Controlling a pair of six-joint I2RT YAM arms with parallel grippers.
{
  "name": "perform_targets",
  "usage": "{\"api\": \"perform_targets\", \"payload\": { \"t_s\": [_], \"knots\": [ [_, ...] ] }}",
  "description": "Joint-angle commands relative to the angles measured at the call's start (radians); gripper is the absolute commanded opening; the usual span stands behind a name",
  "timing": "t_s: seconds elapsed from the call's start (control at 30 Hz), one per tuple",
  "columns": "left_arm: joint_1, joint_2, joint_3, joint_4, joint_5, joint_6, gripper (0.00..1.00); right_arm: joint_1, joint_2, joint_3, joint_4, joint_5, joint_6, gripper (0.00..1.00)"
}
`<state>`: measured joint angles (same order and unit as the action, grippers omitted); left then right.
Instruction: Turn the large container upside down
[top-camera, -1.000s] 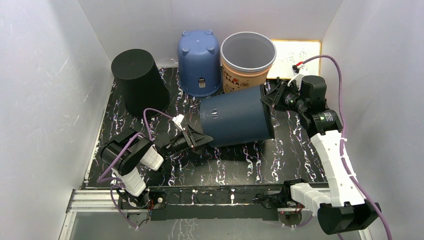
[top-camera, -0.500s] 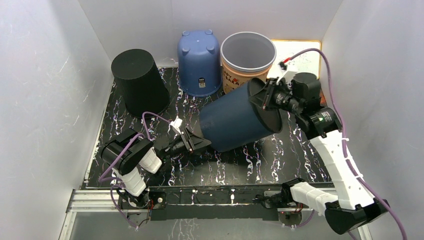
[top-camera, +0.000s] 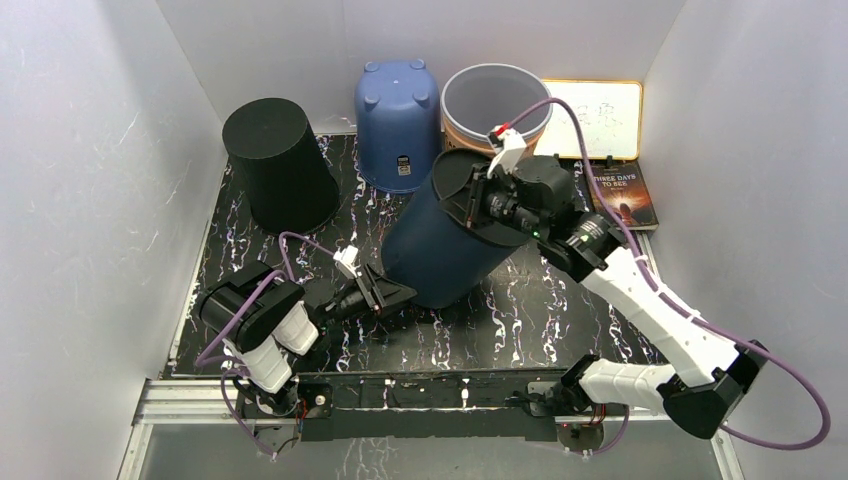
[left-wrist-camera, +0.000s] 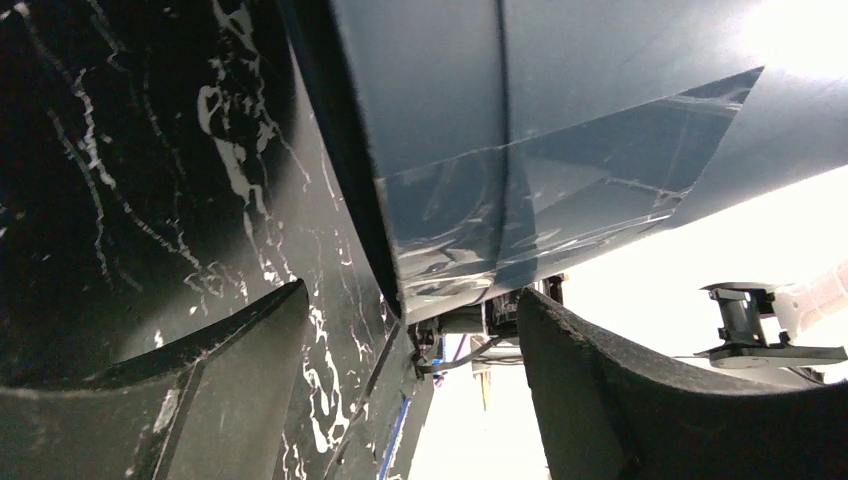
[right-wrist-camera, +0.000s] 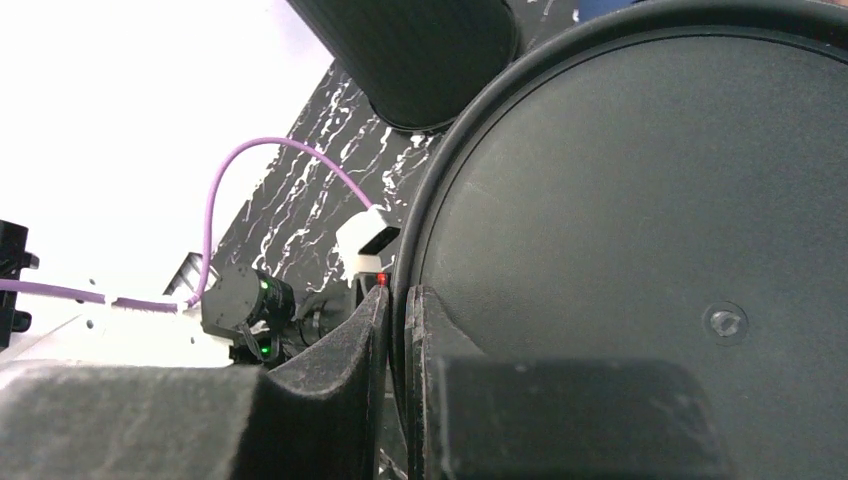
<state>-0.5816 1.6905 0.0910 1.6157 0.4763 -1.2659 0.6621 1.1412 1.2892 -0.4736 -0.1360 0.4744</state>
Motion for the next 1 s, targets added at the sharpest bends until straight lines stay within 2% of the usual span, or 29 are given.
{"api": "perform_targets", "payload": {
  "t_s": [0.0, 0.3, 0.47, 0.6, 0.63, 0.7, 0.83, 0.87, 0.97],
  "knots": [
    [0.003, -0.036, -0.039, 0.17, -0.035, 0.043, 0.74, 0.066, 0.062, -0.033, 0.072, 0.087, 0.013, 0.0],
    [0.003, -0.086, -0.099, 0.145, -0.046, 0.053, 0.74, 0.171, 0.159, -0.04, 0.117, 0.179, 0.009, 0.0],
    [0.002, -0.203, -0.124, 0.03, -0.043, 0.067, 0.74, 0.198, 0.192, -0.052, 0.139, 0.196, 0.01, 0.0],
    [0.003, -0.407, -0.121, -0.229, -0.048, 0.109, 0.74, 0.209, 0.205, -0.057, 0.151, 0.21, 0.012, 0.0],
    [0.003, -0.482, -0.101, -0.343, -0.046, 0.127, 0.73, 0.213, 0.206, -0.056, 0.15, 0.217, 0.012, 0.0],
    [0.003, -0.643, -0.037, -0.67, -0.047, 0.202, 0.73, 0.219, 0.199, -0.053, 0.15, 0.23, 0.003, 0.0],
    [0.003, -0.939, 0.148, -1.333, -0.119, 0.361, 0.74, 0.223, 0.171, -0.041, 0.139, 0.269, -0.013, 0.42],
    [0.003, -0.986, 0.19, -1.435, -0.134, 0.389, 0.74, 0.224, 0.166, -0.035, 0.132, 0.283, -0.016, 0.5],
    [0.007, -1.036, 0.323, -1.654, -0.162, 0.463, 0.75, 0.226, 0.153, -0.016, 0.11, 0.331, -0.028, 0.66]
  ]
}}
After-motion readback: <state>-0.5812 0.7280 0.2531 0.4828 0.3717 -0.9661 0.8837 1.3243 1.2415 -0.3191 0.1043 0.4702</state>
